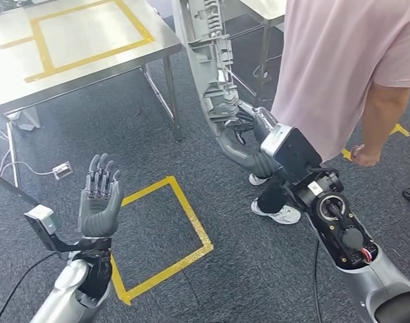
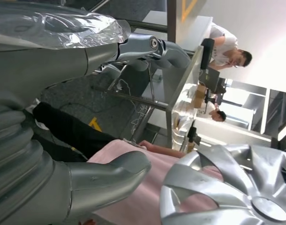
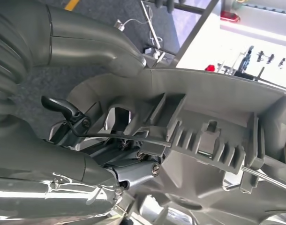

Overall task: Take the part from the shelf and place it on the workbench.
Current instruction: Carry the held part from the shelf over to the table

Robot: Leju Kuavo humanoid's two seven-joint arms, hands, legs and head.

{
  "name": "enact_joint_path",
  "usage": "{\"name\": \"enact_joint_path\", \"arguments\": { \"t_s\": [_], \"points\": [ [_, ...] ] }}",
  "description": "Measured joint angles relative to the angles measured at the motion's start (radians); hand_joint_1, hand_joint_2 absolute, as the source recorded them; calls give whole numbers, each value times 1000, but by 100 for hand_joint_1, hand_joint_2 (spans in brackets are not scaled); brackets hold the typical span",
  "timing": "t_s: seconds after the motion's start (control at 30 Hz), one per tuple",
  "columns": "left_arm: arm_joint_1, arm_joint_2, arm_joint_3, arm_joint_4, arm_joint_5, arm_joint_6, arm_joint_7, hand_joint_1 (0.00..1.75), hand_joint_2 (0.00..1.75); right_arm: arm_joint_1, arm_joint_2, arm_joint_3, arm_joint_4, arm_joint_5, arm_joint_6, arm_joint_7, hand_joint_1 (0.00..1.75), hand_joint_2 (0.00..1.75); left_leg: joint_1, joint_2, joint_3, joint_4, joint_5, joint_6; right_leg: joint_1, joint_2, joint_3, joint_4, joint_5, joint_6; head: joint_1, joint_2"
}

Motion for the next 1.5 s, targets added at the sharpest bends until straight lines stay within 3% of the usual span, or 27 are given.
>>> {"name": "enact_joint_path", "arguments": {
  "t_s": [0.07, 0.13, 0.2, 0.23, 0.3, 0.37, 0.43, 0.5, 0.57, 0.6, 0.63, 0.67, 0.73, 0.77, 0.83, 0.9, 0.93, 1.0, 1.07, 1.1, 1.13, 1.2, 1.23, 1.27, 1.37, 1.43, 1.5],
  "points": [
    [4, 1, 0, 6, 0, 0, 0, 0, 175, 3, 0, 0, 0, 1, 1, -1, 175, 175, -11, -2, -37, -6, 61, 19, 12, 6, 28, 0, -21, -4, -1, 0],
    [4, 2, 0, 9, 0, 0, 0, 0, 175, 4, 0, 0, 0, 1, 1, -2, 175, 175, -28, -8, -4, -145, 179, 55, 21, 9, 60, -5, -45, -8, -1, 0],
    [2, 2, -1, 10, 0, 0, 0, 0, 175, 3, 0, 0, 1, 2, 2, -4, 175, 175, -46, -15, 40, -261, 234, 86, 22, 10, 81, -15, -61, -5, 4, 0],
    [1, 3, -1, 11, 0, 0, -1, 0, 175, 2, 0, -1, 1, 2, 2, -6, 175, 175, -52, -15, 53, -288, 230, 93, 19, 11, 86, -20, -63, -1, 4, 0],
    [-2, 2, -1, 11, 1, 0, -2, 0, 175, 2, 0, -3, 0, 7, 3, -9, 175, 175, -54, -13, 80, -328, 213, 92, 15, 11, 97, -24, -60, 11, -2, 0],
    [-5, 2, -1, 13, 0, -1, -5, 0, 175, 3, 0, -4, 1, 14, 5, -11, 175, 175, -47, -14, 116, -353, 201, 89, 17, 0, 80, 19, -57, 20, -1, 0],
    [-3, 1, -1, 16, 0, -1, -7, 0, 175, 5, 0, -3, 2, 22, 7, -13, 175, 175, -39, -18, 148, -364, 185, 85, 14, -9, 13, 134, -74, 30, 3, 0],
    [4, 1, -1, 19, 1, -1, -7, 0, 175, 6, 0, -1, 3, 24, 8, -15, 175, 175, -33, -21, 179, -364, 160, 80, 9, -13, -71, 240, -127, 41, 7, 0],
    [9, 1, -1, 22, 1, -1, -7, 0, 175, 7, 0, -1, 3, 24, 8, -15, 175, 175, -26, -28, 218, -364, 131, 73, 4, -15, -112, 238, -164, 51, 10, 0],
    [10, 1, -1, 23, 1, -1, -7, 0, 175, 7, 0, -1, 3, 24, 8, -15, 175, 175, -22, -33, 239, -363, 115, 69, 2, -16, -114, 192, -146, 55, 12, 0],
    [11, 1, -1, 23, 1, -1, -7, 0, 175, 7, 0, 0, 3, 24, 8, -15, 175, 175, -19, -37, 258, -362, 97, 63, -1, -14, -109, 124, -89, 60, 14, 0],
    [11, 1, -1, 24, 1, -1, -7, 0, 175, 8, 0, 0, 4, 24, 8, -15, 175, 175, -17, -41, 275, -355, 78, 57, -4, -12, -104, 49, -5, 63, 16, 0],
    [11, 0, -2, 26, 2, -1, -7, 0, 175, 8, 0, 1, 4, 25, 9, -17, 175, 175, -17, -53, 289, -349, 48, 44, -3, -8, -91, -33, 115, 53, 16, 0],
    [9, 0, -2, 26, 3, -1, -8, 0, 175, 7, 0, 2, 4, 27, 10, -17, 175, 175, -17, -58, 293, -346, 41, 38, -1, -10, -88, -41, 131, 43, 15, 0],
    [0, 0, -3, 27, 3, -1, -9, 0, 175, 3, 0, 1, 1, 30, 9, -17, 175, 175, -16, -57, 276, -312, 51, 28, -1, -15, -78, -33, 111, 24, 10, 0],
    [-3, 0, -3, 27, 3, 0, -11, 0, 175, 4, 0, 0, 2, 32, 9, -16, 175, 175, -15, -39, 204, -190, 75, 22, -3, -22, -54, -40, 93, 12, 9, 0],
    [2, 1, -3, 28, 3, 0, -11, 0, 175, 8, 0, 0, 3, 32, 9, -16, 175, 175, -16, -29, 156, -116, 67, 19, -3, -24, -37, -48, 82, 8, 7, 0],
    [15, 4, -3, 32, 3, 0, -10, 0, 175, 16, 0, 2, 7, 32, 9, -16, 175, 175, -16, -20, 79, -24, -9, 16, -3, -28, 3, -60, 58, 5, 5, 0],
    [21, 6, -3, 36, 4, 0, -10, 0, 175, 18, 0, 4, 10, 32, 9, -16, 175, 175, -17, -18, 40, -37, -79, 18, -2, -33, 46, -66, 29, 6, 2, 0],
    [21, 7, -3, 37, 4, 0, -10, 0, 175, 18, 0, 5, 11, 32, 9, -16, 175, 175, -17, -15, 32, -79, -73, 21, -2, -37, 67, -67, 14, 7, 1, 0],
    [20, 8, -3, 37, 4, 0, -10, 0, 175, 17, 0, 6, 11, 32, 9, -16, 175, 175, -19, -8, 30, -140, -25, 27, -1, -42, 87, -67, -2, 9, -1, 0],
    [20, 10, -3, 38, 4, 0, -10, 0, 175, 17, 0, 7, 11, 33, 9, -16, 175, 175, -27, 24, 29, -275, 147, 41, 4, -51, 118, -66, -33, 15, -4, 0],
    [20, 11, -4, 38, 4, 0, -9, 0, 175, 16, 0, 7, 12, 33, 9, -16, 175, 175, -32, 35, 30, -317, 216, 45, 8, -54, 131, -66, -49, 20, -4, 0],
    [21, 11, -4, 39, 4, 0, -9, 0, 175, 15, 0, 7, 12, 34, 9, -16, 175, 175, -33, 37, 33, -338, 255, 47, 11, -57, 144, -59, -60, 26, -2, 0],
    [5, 7, -4, 39, 4, 0, -10, 0, 175, 7, 0, 6, 11, 34, 11, -15, 175, 175, -28, 10, 70, -339, 242, 50, 8, -55, 143, 17, -63, 44, 5, 0],
    [-10, 2, -4, 39, 4, -2, -10, 0, 175, 1, 0, 5, 10, 34, 12, -15, 175, 175, -28, -4, 97, -339, 227, 57, 5, -41, 84, 126, -78, 46, 10, 0],
    [-13, -1, -4, 40, 5, -3, -10, 0, 175, 0, 0, 3, 9, 34, 12, -17, 175, 175, -29, -18, 120, -339, 209, 62, 11, -33, 4, 233, -141, 44, 17, 0]
  ]
}}
